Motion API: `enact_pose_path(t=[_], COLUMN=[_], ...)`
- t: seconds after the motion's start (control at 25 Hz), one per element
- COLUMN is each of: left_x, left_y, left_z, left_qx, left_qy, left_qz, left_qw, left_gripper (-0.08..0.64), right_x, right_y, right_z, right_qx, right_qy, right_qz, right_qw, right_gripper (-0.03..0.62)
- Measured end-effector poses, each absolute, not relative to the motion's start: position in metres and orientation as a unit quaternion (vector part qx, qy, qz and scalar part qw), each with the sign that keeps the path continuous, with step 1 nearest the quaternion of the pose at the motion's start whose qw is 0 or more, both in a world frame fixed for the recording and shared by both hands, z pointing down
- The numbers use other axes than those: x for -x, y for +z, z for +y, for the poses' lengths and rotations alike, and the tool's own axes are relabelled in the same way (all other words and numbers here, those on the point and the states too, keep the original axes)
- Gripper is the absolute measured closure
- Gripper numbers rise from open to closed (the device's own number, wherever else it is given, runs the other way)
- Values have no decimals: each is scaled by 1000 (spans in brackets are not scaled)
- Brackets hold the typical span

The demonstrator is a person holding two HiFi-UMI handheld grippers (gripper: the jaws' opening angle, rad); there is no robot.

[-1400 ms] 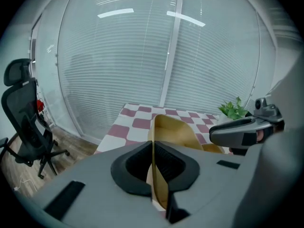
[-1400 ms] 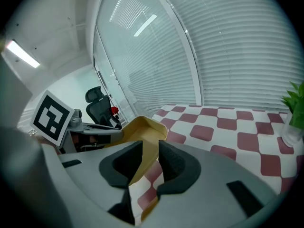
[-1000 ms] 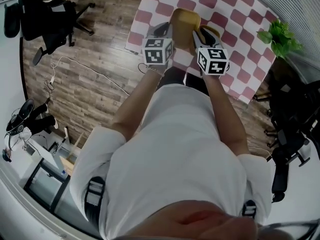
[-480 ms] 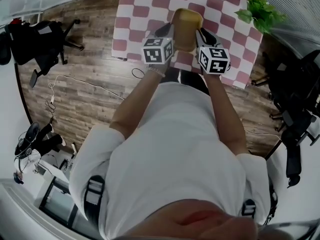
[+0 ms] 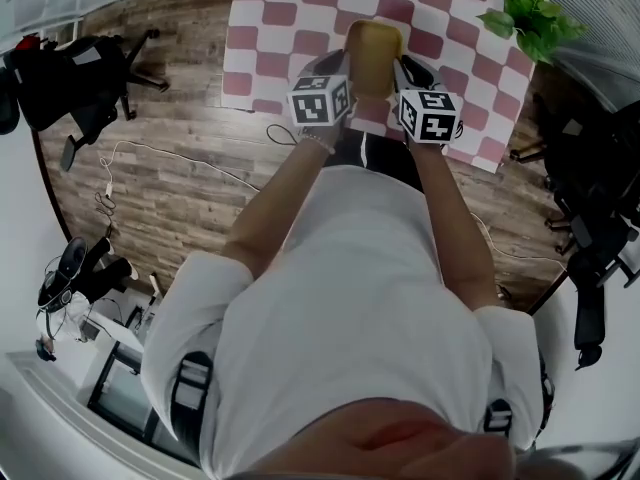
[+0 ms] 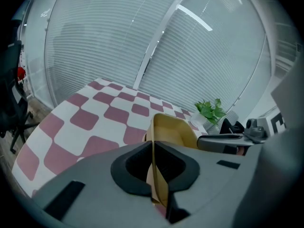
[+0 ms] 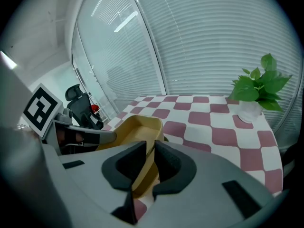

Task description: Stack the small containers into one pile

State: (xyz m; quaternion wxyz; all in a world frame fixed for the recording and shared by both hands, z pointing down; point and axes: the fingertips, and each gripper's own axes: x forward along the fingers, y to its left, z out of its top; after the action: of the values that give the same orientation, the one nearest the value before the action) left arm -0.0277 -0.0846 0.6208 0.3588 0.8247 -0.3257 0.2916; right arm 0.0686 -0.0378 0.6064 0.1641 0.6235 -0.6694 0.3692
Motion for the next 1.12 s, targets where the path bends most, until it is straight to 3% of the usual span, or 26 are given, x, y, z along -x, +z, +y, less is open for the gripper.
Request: enact_pose_path(t=[0.48, 0.56, 0.72, 1.12], left_x=[23, 23, 19, 18], left_y=[647, 637, 623, 658], left_z=[-81, -83, -86, -85], left_qx=[-827, -841, -872, -875], left_qy=[331, 326, 323, 355], left_qz=[-316, -314, -300, -283], left_qw=[327, 295, 213, 170], left_gripper=[512, 440, 518, 526], right_x=[-77, -80, -76, -64], right_y=[639, 634, 624, 653], right_z=[-32, -31, -33, -31], right_qx=[-619, -623, -623, -620], right_qy=[399, 391, 362, 318], right_qz=[-653, -655, -672, -689], right_qw=[173, 173, 171, 200], right_gripper=[517, 505, 534, 554])
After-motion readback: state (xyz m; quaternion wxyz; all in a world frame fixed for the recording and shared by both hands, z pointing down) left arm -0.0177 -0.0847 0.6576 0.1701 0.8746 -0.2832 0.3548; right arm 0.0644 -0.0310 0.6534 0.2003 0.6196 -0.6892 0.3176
